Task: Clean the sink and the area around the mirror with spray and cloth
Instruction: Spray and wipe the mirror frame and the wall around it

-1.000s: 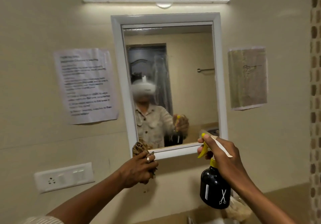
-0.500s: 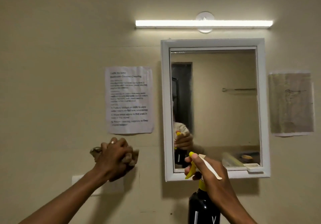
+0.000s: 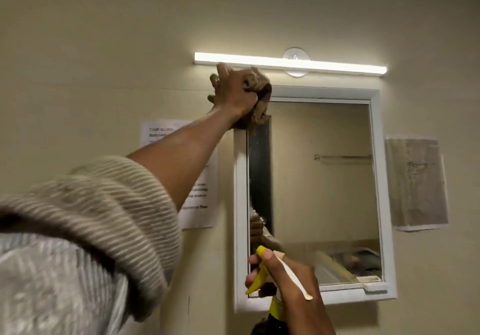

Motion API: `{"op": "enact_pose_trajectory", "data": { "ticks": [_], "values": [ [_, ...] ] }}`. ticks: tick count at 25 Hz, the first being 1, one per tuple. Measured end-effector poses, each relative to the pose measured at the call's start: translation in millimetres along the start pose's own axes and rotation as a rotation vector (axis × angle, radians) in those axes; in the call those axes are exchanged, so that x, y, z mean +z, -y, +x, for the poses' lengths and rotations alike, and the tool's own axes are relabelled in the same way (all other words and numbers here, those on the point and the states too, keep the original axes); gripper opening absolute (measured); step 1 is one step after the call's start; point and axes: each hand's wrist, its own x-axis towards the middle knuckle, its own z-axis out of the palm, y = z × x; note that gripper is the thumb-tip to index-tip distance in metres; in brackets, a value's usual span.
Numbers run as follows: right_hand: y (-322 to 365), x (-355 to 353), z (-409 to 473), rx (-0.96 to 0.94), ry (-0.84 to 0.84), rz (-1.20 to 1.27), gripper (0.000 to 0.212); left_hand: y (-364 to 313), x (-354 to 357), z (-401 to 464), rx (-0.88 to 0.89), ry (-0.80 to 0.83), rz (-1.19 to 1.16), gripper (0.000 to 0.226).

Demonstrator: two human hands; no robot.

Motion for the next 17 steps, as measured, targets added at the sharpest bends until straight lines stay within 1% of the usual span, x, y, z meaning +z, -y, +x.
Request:
{"op": "enact_pose_trajectory", "data": {
  "ticks": [1, 2, 3, 5, 7, 8, 10, 12, 15, 17],
  "values": [
    [6, -8, -2, -0.018, -0.007, -0.011, 0.038, 4, 14, -8, -0.015, 0.079, 0.045, 0.036],
    [11, -16, -5, -0.037, -0.016, -0.023, 0.039, 12, 27, -22, -0.008, 0.108, 0.047, 0.039],
    [15, -26, -8, -0.052, -0.023, -0.036, 0.039, 22, 38, -39, 0.013, 0.083, 0.006, 0.039],
    [23, -38, -12, -0.081, -0.036, -0.094, 0.041, 40, 51, -71, 0.052, -0.027, -0.115, 0.035],
    [28, -43, -9, -0.115, -0.073, -0.144, 0.043, 51, 58, -96, 0.039, -0.089, -0.184, 0.030],
    [30, -42, -6, -0.130, -0.093, -0.157, 0.045, 55, 62, -107, 0.012, -0.088, -0.195, 0.028],
    [37, -36, 2, -0.155, -0.114, -0.179, 0.047, 63, 67, -130, -0.032, -0.051, -0.201, 0.028],
    [44, -29, 7, -0.174, -0.121, -0.187, 0.044, 71, 71, -158, -0.052, -0.010, -0.216, 0.028],
    [49, -23, 8, -0.188, -0.128, -0.202, 0.037, 84, 79, -211, -0.101, 0.026, -0.238, 0.027],
    [50, -19, 3, -0.182, -0.117, -0.204, 0.038, 91, 86, -251, -0.124, 0.043, -0.253, 0.025]
  ]
}}
